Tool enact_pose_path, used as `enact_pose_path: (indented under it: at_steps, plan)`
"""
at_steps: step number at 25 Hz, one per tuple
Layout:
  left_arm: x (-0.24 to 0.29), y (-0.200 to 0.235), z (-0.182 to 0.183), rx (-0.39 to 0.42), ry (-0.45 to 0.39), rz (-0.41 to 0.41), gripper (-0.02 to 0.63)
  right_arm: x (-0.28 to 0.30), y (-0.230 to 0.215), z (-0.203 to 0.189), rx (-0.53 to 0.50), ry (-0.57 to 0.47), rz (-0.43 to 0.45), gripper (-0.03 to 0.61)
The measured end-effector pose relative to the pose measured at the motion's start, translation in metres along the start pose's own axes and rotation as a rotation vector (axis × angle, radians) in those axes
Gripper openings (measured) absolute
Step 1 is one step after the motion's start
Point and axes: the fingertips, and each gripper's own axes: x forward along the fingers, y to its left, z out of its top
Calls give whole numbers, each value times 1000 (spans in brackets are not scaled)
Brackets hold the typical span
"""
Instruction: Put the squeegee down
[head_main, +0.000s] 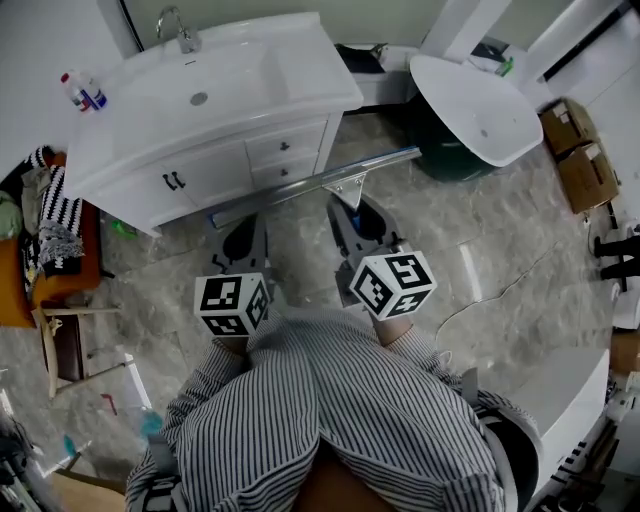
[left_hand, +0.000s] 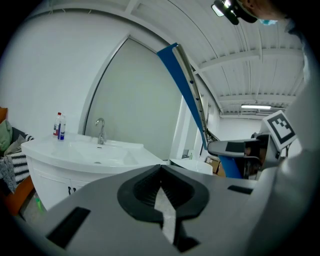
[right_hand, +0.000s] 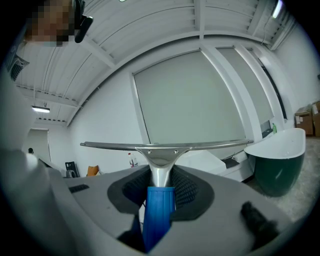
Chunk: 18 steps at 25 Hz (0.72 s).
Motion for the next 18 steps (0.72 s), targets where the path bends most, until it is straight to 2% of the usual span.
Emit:
enact_pose_path:
  at_steps: [8, 13, 18]
  plan:
    - [43, 21, 8, -7, 19, -13, 12, 42, -17, 3, 8, 20, -6, 109]
    - [83, 33, 26, -13, -1, -49, 12, 77, -38, 14, 3, 17, -30, 109]
    - [140, 66, 47, -4, 6, -65, 12, 132, -58, 28, 5, 8, -59, 109]
